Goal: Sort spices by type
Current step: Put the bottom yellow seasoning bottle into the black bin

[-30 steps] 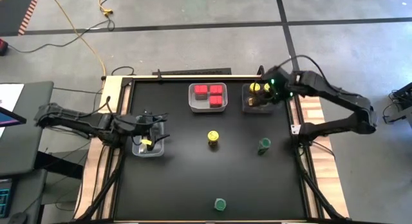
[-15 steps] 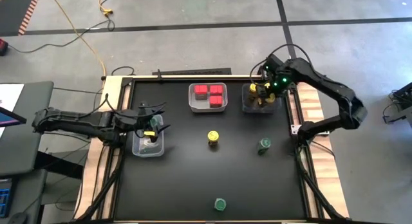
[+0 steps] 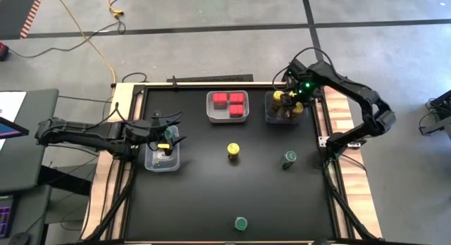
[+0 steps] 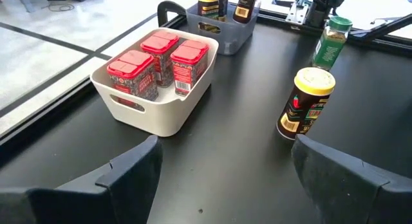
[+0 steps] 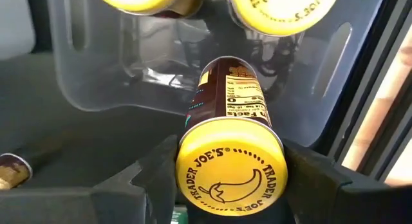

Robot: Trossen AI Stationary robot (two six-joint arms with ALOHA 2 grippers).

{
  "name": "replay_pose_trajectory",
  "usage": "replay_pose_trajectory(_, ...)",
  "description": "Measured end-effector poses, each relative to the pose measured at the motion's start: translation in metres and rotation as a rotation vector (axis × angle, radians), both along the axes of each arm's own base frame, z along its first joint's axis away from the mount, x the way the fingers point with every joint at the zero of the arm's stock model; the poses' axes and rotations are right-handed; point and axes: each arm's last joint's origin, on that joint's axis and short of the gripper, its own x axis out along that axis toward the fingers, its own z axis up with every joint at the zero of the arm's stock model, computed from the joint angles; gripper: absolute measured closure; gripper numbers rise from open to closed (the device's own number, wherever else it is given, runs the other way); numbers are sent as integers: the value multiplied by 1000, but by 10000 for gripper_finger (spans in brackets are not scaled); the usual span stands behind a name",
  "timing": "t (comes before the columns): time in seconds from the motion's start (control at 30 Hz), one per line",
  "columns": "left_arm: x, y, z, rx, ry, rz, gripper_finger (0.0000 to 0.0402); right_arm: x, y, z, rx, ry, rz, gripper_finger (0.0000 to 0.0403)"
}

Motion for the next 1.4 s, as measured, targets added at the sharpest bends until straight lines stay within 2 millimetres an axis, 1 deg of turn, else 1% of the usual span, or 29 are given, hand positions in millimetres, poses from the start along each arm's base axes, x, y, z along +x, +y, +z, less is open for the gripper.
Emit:
replay_pose_trajectory(0.23,0,0,0,-3,-1,1,70,-11,-1,-20,15,15,-30,153)
replay_pose_trajectory(0.33,0,0,0,-3,-1,1,70,-12,-3,-25,-1,7,-31,153)
replay_pose_trajectory(0.5,0,0,0,-4,-1,1,70,-8,-6,-25,-40,-25,-28,146)
replay_pose_trajectory(0.93,0,0,0,-4,0,1,70,-8,-6,-25,-40,-25,-29,138)
replay_pose_trajectory(1.4,-3,-1,-7,-46,68,-3,70,-8,-7,-25,-44,-30,-51,137)
